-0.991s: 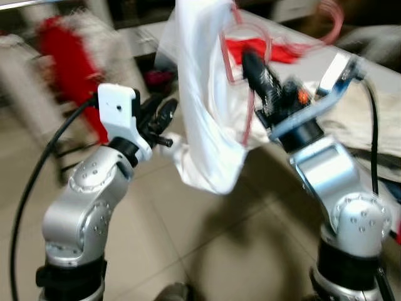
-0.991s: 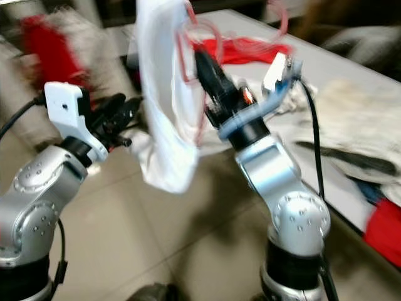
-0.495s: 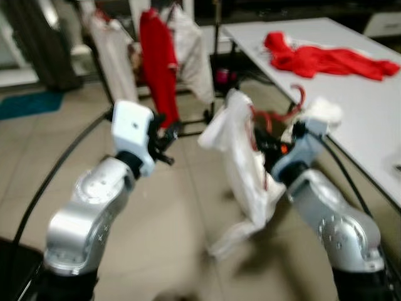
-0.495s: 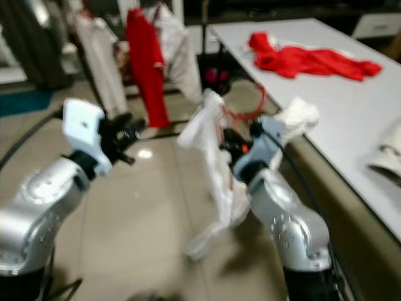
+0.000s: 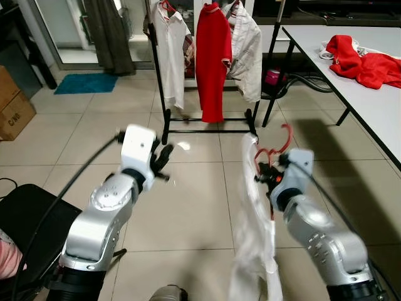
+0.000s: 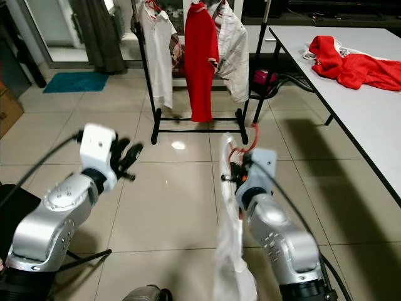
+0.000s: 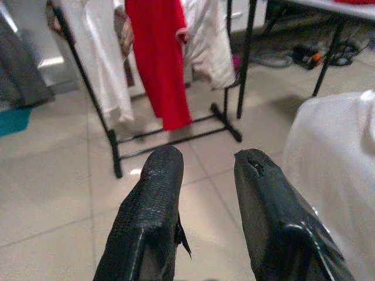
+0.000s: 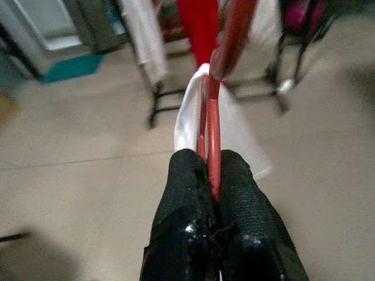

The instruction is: Hang hanger

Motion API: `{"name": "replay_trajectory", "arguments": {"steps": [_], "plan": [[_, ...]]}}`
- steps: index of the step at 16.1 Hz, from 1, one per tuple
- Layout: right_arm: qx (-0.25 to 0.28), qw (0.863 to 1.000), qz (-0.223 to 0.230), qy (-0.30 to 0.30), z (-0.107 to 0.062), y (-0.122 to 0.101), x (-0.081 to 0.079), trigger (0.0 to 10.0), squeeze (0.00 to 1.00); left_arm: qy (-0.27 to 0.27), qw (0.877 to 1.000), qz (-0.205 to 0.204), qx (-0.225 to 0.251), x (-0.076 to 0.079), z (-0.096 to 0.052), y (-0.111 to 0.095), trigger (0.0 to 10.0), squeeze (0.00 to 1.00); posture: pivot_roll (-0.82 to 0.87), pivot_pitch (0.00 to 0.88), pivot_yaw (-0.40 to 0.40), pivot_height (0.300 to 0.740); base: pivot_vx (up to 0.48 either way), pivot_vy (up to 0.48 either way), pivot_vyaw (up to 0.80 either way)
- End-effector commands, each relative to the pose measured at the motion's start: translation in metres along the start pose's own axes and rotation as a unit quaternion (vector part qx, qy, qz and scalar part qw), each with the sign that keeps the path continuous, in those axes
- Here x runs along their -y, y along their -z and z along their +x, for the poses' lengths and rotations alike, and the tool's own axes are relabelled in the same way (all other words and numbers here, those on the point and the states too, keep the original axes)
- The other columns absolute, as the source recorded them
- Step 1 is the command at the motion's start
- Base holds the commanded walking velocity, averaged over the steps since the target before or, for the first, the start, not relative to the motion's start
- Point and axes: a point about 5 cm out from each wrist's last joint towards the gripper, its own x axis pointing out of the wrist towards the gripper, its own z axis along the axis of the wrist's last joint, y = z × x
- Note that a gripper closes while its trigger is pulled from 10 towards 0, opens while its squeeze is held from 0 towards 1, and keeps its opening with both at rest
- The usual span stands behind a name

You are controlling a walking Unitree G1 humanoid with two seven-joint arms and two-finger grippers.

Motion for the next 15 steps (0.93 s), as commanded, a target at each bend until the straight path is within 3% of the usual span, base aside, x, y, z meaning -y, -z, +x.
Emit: {"name": "replay_trajectory", "arguments": {"steps": [1, 4, 6, 8, 11, 12, 13, 15], "plan": [[0.048, 0.998, -0.028, 0.002, -0.001, -0.01, -0.001, 10.0, 0.0, -0.004, 1.0, 0.004, 0.021, 0.0, 0.001, -0.006, 10.0, 0.0, 0.01, 0.023, 0.041, 0.74, 0.0, -0.262, 0.0], [0.051, 0.998, -0.03, -0.028, -0.003, -0.012, -0.006, 10.0, 0.0, -0.004, 1.0, 0.011, 0.028, 0.0, 0.004, -0.008, 10.0, 0.0, 0.0, 0.025, 0.044, 0.74, 0.0, -0.319, 0.0], [0.049, 0.996, -0.038, -0.066, -0.004, -0.015, -0.017, 10.0, 0.0, -0.003, 0.999, 0.021, 0.037, 0.0, 0.006, -0.01, 10.0, 0.0, 0.0, 0.025, 0.04, 0.74, 0.0, -0.332, 0.8], [0.053, 0.995, -0.004, -0.081, -0.002, -0.021, -0.022, 10.0, 0.0, -0.002, 0.999, 0.035, 0.041, -0.001, 0.007, -0.012, 10.0, 0.0, 0.01, 0.026, 0.036, 0.74, 0.0, 0.0, 0.0], [0.082, 0.993, 0.01, -0.09, 0.001, -0.039, -0.027, 10.0, 0.0, 0.049, 0.996, 0.059, 0.036, 0.008, 0.009, -0.011, 10.0, 0.0, 0.01, 0.023, 0.035, 0.74, 0.0, 0.0, 0.0], [0.09, 0.991, 0.019, -0.092, 0.002, -0.044, -0.028, 10.0, 0.0, 0.063, 0.996, 0.054, 0.036, 0.011, 0.01, -0.01, 10.0, 0.4, 0.01, 0.022, 0.036, 0.74, 0.0, 0.0, 0.0], [0.105, 0.989, 0.034, -0.1, 0.003, -0.054, -0.03, 10.0, 0.0, 0.088, 0.994, 0.044, 0.04, 0.015, 0.01, -0.011, 10.0, 1.0, 0.0, 0.021, 0.036, 0.74, 0.0, 0.0, 0.0], [0.119, 0.983, 0.025, -0.137, 0.003, -0.067, -0.036, 10.0, 0.0, 0.083, 0.995, 0.046, 0.036, 0.013, 0.014, -0.012, 10.0, 1.0, 0.0, 0.017, 0.034, 0.74, 0.0, 0.0, 0.0]]}}
